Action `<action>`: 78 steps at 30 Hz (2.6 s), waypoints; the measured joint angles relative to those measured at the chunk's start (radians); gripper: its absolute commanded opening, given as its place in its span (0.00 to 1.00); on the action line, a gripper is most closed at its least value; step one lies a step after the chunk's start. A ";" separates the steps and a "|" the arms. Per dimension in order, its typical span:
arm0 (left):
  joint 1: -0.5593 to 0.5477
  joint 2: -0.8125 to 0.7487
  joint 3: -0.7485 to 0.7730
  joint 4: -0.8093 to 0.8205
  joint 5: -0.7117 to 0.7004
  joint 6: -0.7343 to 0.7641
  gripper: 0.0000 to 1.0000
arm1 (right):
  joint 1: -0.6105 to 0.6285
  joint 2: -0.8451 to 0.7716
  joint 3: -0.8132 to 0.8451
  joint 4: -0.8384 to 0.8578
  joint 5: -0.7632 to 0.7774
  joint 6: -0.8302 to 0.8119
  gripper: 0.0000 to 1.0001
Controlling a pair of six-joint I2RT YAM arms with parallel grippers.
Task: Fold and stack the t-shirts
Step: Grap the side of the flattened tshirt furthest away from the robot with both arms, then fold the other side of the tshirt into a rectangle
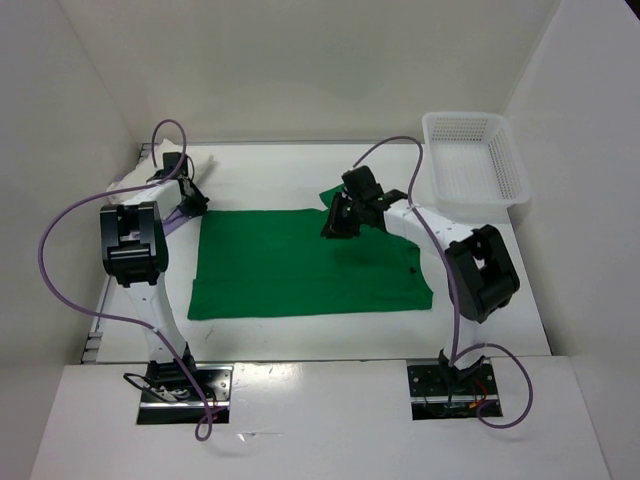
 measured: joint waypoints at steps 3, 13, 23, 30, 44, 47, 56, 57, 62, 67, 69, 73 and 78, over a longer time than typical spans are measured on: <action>0.000 0.000 0.000 0.000 0.002 0.003 0.04 | -0.043 0.053 0.083 0.009 0.006 -0.007 0.33; 0.000 -0.121 -0.121 0.015 0.036 -0.018 0.00 | -0.315 0.335 0.404 0.037 0.179 -0.076 0.51; -0.023 -0.174 -0.156 0.028 0.066 -0.026 0.00 | -0.314 0.667 0.785 -0.044 0.303 -0.186 0.59; -0.029 -0.174 -0.158 0.026 0.074 -0.026 0.00 | -0.302 0.764 0.937 -0.095 0.322 -0.225 0.51; -0.031 -0.177 -0.158 0.023 0.085 -0.026 0.00 | -0.285 0.822 1.018 -0.144 0.339 -0.254 0.00; -0.031 -0.194 -0.158 0.018 0.089 -0.026 0.00 | -0.285 0.787 0.973 -0.152 0.314 -0.253 0.00; -0.019 -0.333 -0.233 0.005 0.149 -0.023 0.00 | -0.308 0.272 0.414 -0.140 0.217 -0.196 0.00; -0.016 -0.356 -0.255 0.000 0.159 -0.023 0.00 | -0.316 0.201 0.348 -0.130 0.207 -0.188 0.00; -0.001 -0.487 -0.372 -0.036 0.194 -0.023 0.00 | -0.358 -0.079 0.091 -0.115 0.189 -0.159 0.00; 0.019 -0.593 -0.445 -0.077 0.228 -0.022 0.00 | -0.379 -0.264 -0.106 -0.175 0.182 -0.143 0.00; 0.029 -0.614 -0.463 -0.087 0.236 -0.020 0.00 | -0.379 -0.330 -0.155 -0.214 0.182 -0.139 0.00; 0.068 -0.631 -0.490 -0.101 0.259 -0.014 0.00 | -0.379 -0.447 -0.211 -0.290 0.193 -0.140 0.00; 0.109 -0.645 -0.525 -0.114 0.269 0.006 0.00 | -0.379 -0.547 -0.224 -0.379 0.208 -0.140 0.01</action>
